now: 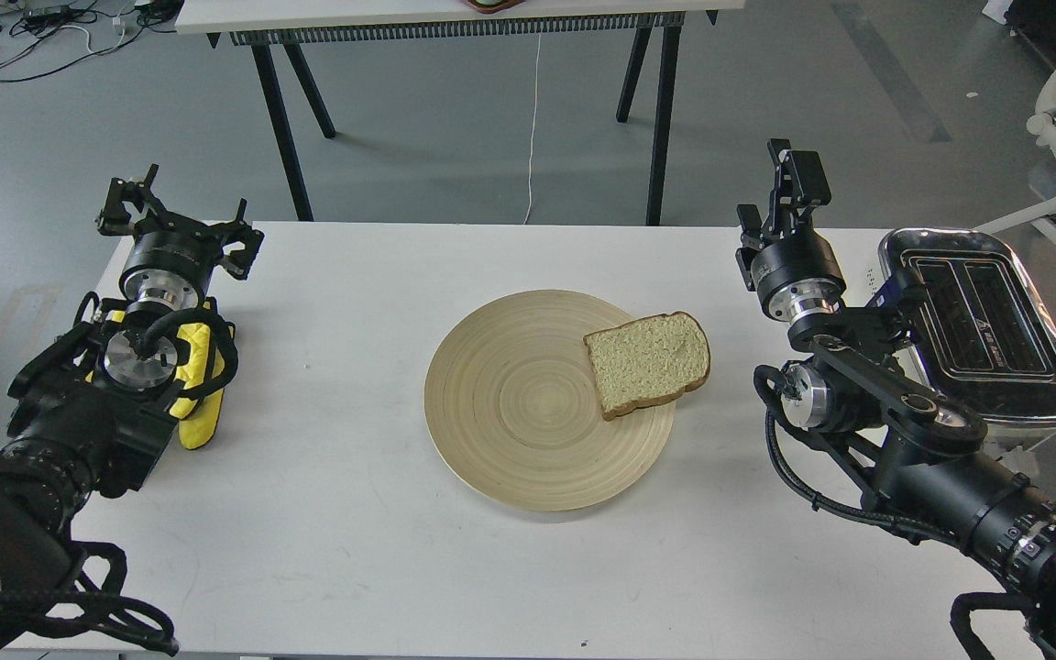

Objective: Put bread in toaster with right arm
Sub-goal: 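Move the right gripper toward the bread slice on the wooden plate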

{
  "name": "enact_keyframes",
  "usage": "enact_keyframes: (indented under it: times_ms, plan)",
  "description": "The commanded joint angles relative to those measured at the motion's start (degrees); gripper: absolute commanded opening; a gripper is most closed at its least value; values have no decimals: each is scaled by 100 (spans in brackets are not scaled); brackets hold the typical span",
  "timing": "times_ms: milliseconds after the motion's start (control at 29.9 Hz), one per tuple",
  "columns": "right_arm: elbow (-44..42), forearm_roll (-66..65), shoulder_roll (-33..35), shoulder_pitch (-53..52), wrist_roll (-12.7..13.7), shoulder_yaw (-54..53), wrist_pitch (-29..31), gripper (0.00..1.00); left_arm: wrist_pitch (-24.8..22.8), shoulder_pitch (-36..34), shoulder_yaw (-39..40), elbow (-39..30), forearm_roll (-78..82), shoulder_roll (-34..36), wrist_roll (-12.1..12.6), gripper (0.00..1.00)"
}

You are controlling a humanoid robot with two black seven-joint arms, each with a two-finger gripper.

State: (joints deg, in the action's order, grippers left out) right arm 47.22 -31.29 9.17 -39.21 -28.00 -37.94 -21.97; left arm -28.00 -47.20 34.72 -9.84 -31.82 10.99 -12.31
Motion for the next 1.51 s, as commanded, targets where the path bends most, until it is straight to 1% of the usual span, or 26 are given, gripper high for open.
enact_keyframes:
  times_ms: [0,134,234,502,636,770,1340,1474]
  plan:
    - [15,-667,94,10,0,522,-603,97,0,0,0,0,0,0,0,100]
    - [15,-756,156,19,0,1375,-603,97,0,0,0,0,0,0,0,100]
    - [-3,-747,147,72,0,1675,-603,97,0,0,0,0,0,0,0,100]
    - [6,-712,164,283,0,1649,-603,97,0,0,0,0,0,0,0,100]
    - [-3,-703,349,335,0,1658,-603,97,0,0,0,0,0,0,0,100]
    - [-11,-703,375,441,0,1702,-603,97,0,0,0,0,0,0,0,100]
    - [-73,-721,323,871,0,1992,-603,97,0,0,0,0,0,0,0,100]
    - [-82,-721,244,880,0,2141,-603,95,0,0,0,0,0,0,0,100]
